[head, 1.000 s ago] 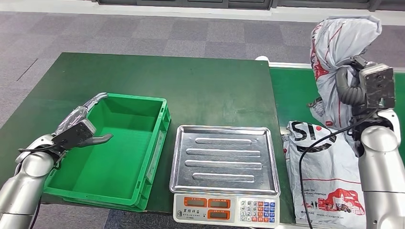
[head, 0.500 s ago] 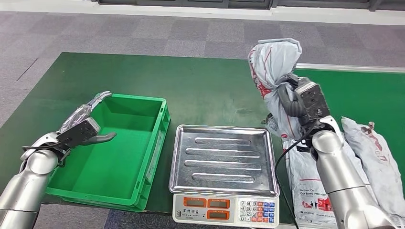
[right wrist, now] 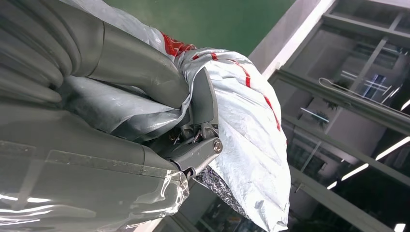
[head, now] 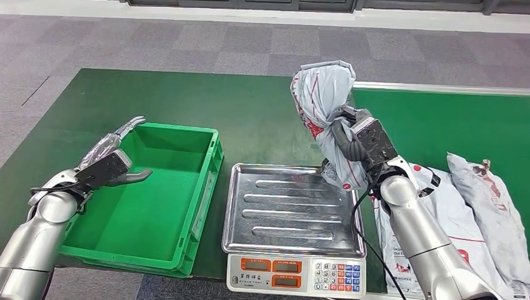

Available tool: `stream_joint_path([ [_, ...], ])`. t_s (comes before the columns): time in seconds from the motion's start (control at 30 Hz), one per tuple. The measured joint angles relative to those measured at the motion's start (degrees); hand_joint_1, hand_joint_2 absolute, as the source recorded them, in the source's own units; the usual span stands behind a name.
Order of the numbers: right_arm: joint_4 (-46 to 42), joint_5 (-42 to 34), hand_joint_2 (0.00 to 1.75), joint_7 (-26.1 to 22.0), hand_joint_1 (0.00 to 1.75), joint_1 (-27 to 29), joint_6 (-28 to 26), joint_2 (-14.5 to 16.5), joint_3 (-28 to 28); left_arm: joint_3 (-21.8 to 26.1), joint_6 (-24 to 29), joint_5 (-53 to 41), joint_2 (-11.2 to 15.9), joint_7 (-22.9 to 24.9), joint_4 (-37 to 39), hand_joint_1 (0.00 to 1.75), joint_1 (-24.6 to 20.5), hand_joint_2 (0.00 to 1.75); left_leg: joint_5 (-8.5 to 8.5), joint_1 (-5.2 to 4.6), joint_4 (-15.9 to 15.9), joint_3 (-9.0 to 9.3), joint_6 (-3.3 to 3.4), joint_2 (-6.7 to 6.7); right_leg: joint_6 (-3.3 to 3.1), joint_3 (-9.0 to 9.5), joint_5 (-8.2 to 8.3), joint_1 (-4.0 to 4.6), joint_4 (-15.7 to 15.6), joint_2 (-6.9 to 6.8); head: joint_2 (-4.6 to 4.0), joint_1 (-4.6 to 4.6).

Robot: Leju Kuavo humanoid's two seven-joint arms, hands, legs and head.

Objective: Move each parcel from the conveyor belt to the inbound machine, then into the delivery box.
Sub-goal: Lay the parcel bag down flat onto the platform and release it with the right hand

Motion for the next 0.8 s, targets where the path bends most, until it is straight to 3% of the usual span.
stream_joint_path([
  [0.47,-1.63,-0.97,1.75,-0.04,1.75,0.69,0.67,0.93,2.7,-0.8,0.02,0.12,0.14,-0.45,1.11,0.0,-0.35,1.75,0.01,0.02,-0.01,0.01,-0.01,-0.01,-0.02,-0.02,-0.01,0.02,0.0,0.02,0.0,0.0],
  [0.8,-6.92,-11.57,1.75,4.45,1.75,2.54,9.14,0.65,8.44,-0.84,0.5,0.14,0.26,-1.01,2.55,0.0,-1.0,1.75,0.01,0.01,-0.01,0.0,-0.02,0.01,-0.01,-0.04,-0.01,0.02,0.0,0.03,0.0,0.0],
])
